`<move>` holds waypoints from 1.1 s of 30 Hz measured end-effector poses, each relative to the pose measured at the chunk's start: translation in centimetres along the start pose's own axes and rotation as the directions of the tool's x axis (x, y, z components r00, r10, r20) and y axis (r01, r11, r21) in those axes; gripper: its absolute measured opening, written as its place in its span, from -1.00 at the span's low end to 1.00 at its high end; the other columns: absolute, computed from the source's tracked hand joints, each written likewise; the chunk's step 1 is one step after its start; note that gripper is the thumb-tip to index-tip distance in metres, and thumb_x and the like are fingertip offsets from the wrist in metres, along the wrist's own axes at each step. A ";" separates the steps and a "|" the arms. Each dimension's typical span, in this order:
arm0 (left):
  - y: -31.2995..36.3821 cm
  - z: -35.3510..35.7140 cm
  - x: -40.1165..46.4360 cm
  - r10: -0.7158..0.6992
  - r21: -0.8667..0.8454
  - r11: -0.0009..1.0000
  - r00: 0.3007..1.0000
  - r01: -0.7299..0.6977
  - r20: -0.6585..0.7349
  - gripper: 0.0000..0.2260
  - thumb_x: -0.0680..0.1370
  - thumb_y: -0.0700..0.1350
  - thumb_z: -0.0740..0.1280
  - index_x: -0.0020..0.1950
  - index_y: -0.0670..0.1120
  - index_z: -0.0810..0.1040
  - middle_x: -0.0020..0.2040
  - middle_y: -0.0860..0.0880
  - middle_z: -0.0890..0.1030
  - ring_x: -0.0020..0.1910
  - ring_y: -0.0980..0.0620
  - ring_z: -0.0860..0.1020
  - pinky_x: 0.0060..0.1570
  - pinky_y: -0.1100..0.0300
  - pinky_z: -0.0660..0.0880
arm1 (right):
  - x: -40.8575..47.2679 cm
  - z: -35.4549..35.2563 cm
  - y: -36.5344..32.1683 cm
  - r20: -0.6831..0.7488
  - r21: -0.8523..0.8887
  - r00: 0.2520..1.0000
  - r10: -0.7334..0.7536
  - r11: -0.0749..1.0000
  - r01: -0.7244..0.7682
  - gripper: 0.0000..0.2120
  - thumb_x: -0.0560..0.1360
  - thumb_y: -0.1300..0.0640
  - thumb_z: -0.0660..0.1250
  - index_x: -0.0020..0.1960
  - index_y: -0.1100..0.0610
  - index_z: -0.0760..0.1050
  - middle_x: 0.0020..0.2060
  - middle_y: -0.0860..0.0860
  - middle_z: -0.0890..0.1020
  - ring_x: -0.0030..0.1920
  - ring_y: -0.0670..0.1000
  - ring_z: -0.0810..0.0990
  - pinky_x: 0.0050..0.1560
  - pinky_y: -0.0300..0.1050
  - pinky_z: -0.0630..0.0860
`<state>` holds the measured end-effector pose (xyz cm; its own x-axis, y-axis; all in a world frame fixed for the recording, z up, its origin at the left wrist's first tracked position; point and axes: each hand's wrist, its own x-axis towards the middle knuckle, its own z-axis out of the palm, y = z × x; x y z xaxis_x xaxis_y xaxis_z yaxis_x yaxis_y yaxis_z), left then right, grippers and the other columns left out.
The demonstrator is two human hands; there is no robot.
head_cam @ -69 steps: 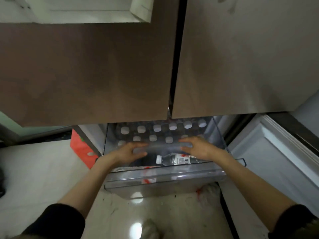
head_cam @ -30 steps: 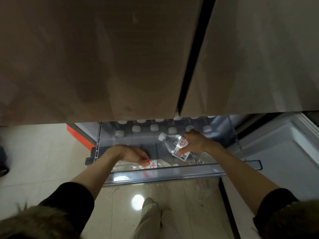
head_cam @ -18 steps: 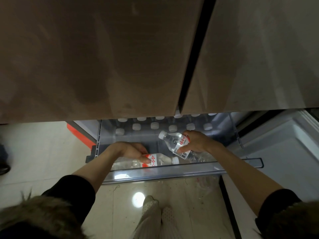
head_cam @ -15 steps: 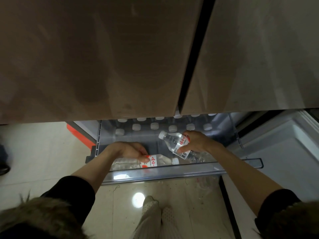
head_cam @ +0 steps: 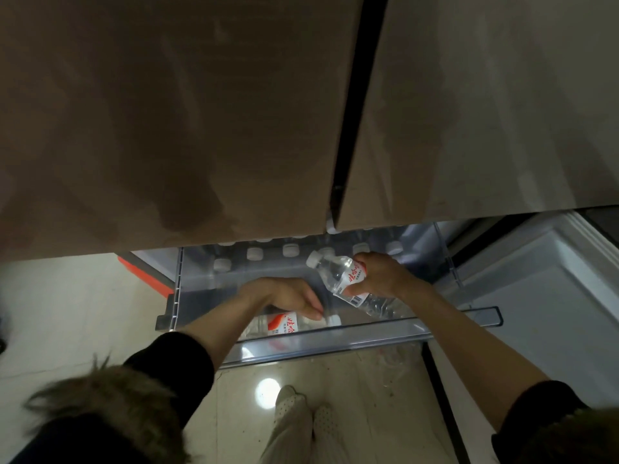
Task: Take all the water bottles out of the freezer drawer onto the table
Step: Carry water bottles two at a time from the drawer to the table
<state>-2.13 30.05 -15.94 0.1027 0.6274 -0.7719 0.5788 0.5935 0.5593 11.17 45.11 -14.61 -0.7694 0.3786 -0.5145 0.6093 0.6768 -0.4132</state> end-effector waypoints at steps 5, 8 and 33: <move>0.9 0.4 1.8 -0.020 0.110 0.994 0.996 0.010 0.086 -0.75 0.52 0.06 0.27 0.12 -0.01 0.56 0.07 0.02 0.55 0.13 0.00 0.49 0.25 0.04 0.38 | 0.1 -0.1 0.3 0.001 0.022 1.000 -0.006 1.000 0.006 -0.45 0.32 -0.10 0.47 0.20 0.12 0.41 0.07 0.04 0.55 -0.03 -0.01 0.48 -0.05 -0.19 0.38; 0.6 0.8 1.9 0.037 0.123 0.991 0.994 -0.050 0.107 -0.78 0.51 0.07 0.29 0.05 -0.01 0.58 -0.09 0.09 0.55 -0.02 0.08 0.50 0.19 0.06 0.42 | 0.0 -0.2 0.3 0.008 0.044 1.000 -0.003 0.999 0.003 -0.44 0.32 -0.09 0.47 0.21 0.12 0.40 0.07 0.03 0.55 -0.05 -0.03 0.47 -0.09 -0.21 0.37; -0.6 -0.5 -2.0 -0.066 -0.063 0.996 0.995 0.061 -0.075 -0.47 0.32 0.13 0.47 0.24 0.14 0.41 0.23 0.06 0.46 0.13 -0.02 0.50 0.05 -0.02 0.55 | -0.7 -0.7 0.0 0.029 -0.123 0.999 0.016 0.992 -0.012 -0.39 0.30 -0.15 0.47 0.21 0.13 0.38 0.08 0.05 0.56 0.00 0.05 0.53 -0.04 -0.15 0.46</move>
<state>-3.10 28.69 -14.64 0.0031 0.6228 -0.7824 0.5317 0.6616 0.5288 11.54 45.27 -13.71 -0.7537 0.3709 -0.5426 0.5906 0.7444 -0.3114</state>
